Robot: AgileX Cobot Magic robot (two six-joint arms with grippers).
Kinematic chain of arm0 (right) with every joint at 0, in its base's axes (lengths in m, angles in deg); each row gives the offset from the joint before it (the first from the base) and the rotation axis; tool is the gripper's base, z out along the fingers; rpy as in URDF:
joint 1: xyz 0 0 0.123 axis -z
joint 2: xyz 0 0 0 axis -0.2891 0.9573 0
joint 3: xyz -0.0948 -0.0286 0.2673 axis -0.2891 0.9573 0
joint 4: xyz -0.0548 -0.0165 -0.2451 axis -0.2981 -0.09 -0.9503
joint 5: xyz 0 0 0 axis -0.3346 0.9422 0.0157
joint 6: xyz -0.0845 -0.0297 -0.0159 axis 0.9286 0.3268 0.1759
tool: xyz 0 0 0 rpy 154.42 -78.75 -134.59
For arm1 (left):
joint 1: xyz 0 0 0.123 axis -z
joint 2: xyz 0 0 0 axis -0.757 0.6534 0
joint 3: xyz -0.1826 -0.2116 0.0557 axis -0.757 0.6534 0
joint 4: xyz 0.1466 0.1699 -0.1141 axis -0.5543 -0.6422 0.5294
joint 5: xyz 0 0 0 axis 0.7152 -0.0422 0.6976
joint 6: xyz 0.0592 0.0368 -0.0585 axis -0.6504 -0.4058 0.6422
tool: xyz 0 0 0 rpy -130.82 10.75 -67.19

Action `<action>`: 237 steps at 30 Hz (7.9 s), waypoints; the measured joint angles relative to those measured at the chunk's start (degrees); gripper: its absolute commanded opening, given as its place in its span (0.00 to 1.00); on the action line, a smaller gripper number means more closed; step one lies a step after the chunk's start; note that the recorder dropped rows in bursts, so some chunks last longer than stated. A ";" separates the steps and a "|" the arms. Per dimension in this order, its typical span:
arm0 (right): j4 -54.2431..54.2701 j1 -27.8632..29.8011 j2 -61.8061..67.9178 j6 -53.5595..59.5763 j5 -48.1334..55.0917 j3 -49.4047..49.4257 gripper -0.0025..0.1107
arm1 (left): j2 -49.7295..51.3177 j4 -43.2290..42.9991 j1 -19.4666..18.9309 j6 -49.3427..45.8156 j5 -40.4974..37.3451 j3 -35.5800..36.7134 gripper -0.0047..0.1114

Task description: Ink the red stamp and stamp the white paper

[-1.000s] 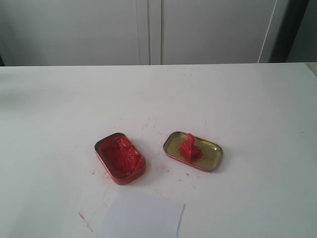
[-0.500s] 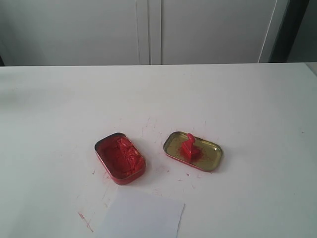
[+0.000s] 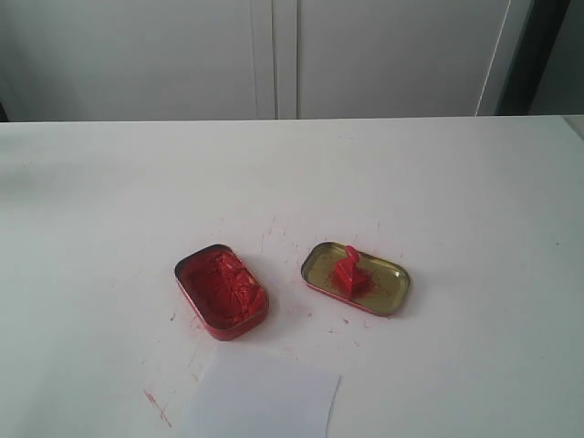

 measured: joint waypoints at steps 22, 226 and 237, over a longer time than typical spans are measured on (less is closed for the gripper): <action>3.54 0.00 47.11 -0.34 29.26 -27.51 0.02 | 0.00 0.00 0.00 0.00 0.00 0.00 0.04; -4.76 -45.59 131.53 -15.35 55.52 -103.82 0.02 | 0.00 0.00 0.00 0.00 0.00 0.00 0.04; -4.59 -45.59 133.25 -15.35 54.94 -104.09 0.02 | 0.00 0.00 0.00 0.00 0.00 0.00 0.04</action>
